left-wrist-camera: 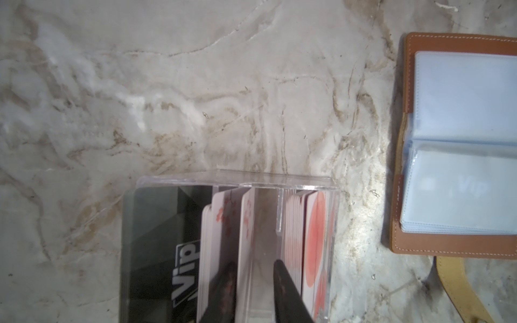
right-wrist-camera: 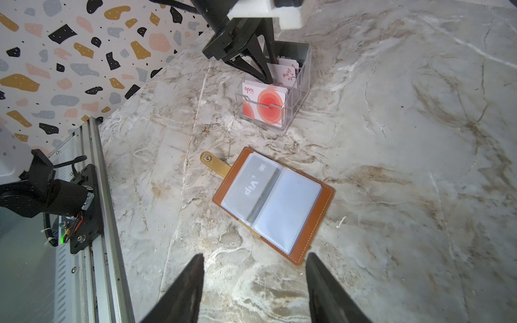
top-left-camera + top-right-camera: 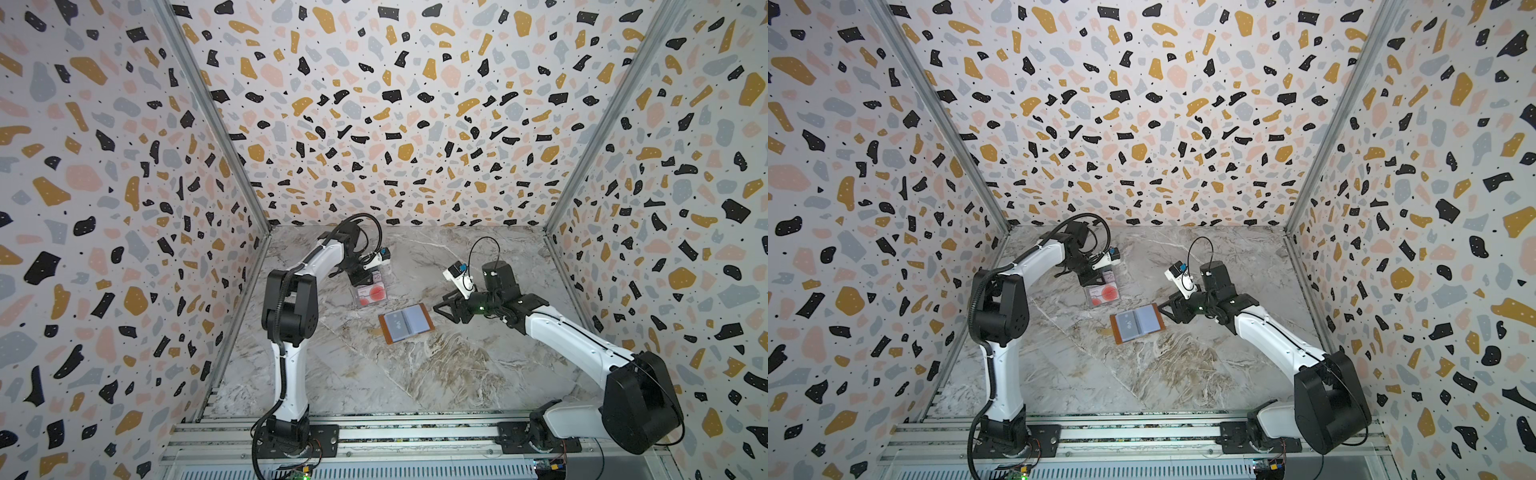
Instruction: Take the credit cards out of the card holder
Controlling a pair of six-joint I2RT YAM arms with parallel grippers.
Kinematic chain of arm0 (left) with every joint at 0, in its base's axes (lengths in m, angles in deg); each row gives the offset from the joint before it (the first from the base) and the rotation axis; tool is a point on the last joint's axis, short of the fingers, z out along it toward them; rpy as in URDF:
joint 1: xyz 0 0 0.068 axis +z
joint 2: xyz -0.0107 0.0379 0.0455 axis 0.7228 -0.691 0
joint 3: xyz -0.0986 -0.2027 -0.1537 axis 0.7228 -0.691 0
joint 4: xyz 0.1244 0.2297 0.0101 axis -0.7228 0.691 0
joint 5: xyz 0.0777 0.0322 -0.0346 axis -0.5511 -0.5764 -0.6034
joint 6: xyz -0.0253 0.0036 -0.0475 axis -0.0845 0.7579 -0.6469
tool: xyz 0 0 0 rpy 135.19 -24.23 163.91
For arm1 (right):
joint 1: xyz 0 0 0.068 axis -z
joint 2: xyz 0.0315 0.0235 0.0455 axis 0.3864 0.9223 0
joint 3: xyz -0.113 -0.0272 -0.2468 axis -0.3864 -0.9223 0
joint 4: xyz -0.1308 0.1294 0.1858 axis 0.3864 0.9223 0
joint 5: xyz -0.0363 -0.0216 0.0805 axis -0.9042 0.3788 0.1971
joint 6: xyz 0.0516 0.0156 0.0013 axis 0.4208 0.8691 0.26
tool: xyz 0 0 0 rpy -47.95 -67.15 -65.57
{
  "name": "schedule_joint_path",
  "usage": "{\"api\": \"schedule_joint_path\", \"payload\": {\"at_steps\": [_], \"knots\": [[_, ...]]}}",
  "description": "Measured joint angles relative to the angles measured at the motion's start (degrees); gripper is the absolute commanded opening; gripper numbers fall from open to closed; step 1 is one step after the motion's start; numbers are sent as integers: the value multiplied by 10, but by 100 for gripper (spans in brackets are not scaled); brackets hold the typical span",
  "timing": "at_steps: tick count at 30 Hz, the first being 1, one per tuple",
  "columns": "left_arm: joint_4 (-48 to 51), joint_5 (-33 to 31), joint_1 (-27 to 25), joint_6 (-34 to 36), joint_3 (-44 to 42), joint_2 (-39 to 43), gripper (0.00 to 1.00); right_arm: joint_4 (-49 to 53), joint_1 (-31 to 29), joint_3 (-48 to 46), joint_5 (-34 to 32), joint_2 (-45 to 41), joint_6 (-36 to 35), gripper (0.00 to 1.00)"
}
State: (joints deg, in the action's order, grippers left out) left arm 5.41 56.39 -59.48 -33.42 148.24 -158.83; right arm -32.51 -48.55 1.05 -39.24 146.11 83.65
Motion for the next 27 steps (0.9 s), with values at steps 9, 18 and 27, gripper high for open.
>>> {"api": "schedule_joint_path", "payload": {"at_steps": [9,18,27], "knots": [[-11,-2,-1,-23,0,39,30,-1,0,-1,0,0,0,59],[-44,-28,-1,-88,-12,122,36,-3,-14,-5,-63,0,3,62],[-185,-33,-50,-236,-316,363,32,-11,-127,4,-188,61,24,65]]}}
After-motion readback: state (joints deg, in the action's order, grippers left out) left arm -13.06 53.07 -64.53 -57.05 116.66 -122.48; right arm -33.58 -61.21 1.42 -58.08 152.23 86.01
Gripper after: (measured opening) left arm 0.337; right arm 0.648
